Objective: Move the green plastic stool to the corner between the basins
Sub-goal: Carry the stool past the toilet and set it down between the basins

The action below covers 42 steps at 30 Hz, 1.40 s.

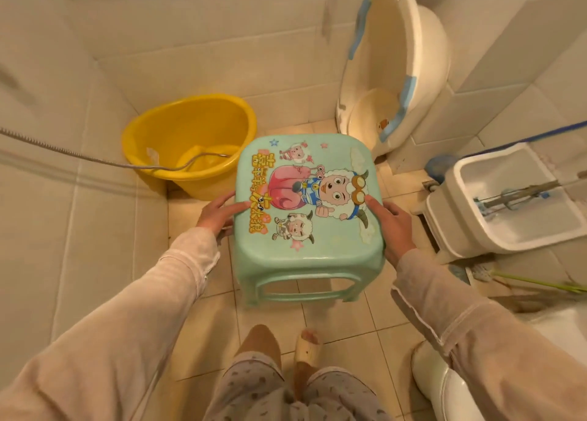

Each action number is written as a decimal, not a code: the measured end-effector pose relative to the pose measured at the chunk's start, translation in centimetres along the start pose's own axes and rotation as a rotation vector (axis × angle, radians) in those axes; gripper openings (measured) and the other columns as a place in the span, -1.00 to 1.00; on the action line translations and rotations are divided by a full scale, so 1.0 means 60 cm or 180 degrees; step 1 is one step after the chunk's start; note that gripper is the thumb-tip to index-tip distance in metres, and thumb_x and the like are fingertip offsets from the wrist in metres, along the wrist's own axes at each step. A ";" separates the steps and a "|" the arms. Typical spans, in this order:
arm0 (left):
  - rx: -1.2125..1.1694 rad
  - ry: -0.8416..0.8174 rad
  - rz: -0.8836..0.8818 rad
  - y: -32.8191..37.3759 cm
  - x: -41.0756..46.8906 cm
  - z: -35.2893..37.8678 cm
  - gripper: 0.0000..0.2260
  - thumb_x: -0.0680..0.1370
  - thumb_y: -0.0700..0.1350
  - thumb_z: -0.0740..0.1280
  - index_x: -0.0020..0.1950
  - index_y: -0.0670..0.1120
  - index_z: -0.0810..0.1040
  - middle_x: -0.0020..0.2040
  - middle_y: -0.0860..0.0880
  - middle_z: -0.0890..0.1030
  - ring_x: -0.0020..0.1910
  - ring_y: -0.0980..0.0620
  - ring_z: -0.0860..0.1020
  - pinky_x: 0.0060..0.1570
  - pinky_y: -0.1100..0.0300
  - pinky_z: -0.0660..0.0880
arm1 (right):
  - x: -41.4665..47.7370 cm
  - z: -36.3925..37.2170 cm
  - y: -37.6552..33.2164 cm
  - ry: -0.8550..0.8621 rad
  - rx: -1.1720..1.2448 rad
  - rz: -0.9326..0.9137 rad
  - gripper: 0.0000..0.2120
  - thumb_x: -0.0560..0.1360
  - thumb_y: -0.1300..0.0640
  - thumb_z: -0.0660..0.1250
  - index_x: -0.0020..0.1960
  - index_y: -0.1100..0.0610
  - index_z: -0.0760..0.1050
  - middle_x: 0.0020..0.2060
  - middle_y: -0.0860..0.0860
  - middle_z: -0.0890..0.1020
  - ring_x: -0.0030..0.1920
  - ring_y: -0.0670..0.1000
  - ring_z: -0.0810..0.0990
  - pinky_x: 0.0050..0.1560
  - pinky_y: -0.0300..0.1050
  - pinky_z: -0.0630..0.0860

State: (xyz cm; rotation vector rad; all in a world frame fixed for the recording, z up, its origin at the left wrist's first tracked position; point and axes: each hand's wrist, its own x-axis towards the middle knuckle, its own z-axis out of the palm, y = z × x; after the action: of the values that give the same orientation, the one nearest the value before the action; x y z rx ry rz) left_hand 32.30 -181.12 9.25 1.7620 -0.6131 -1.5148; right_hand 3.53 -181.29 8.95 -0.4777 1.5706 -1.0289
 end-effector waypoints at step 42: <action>-0.0254 0.0339 -0.0262 0.530 0.641 0.229 -0.50 0.44 -0.16 0.36 0.37 -0.14 0.40 0.25 -0.19 0.54 -0.02 -0.11 0.50 -0.26 0.17 0.46 | 0.709 0.289 -0.503 -0.0307 -0.0518 0.0112 -0.34 0.28 -0.05 0.50 0.27 0.25 0.47 0.17 0.22 0.61 0.11 0.19 0.62 0.19 0.09 0.54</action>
State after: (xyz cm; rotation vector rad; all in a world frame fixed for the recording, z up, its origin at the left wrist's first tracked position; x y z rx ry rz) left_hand 29.58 -232.83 8.86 1.8127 -0.4261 -1.4688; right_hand 1.22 -236.20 9.35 -0.6005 1.5777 -0.8427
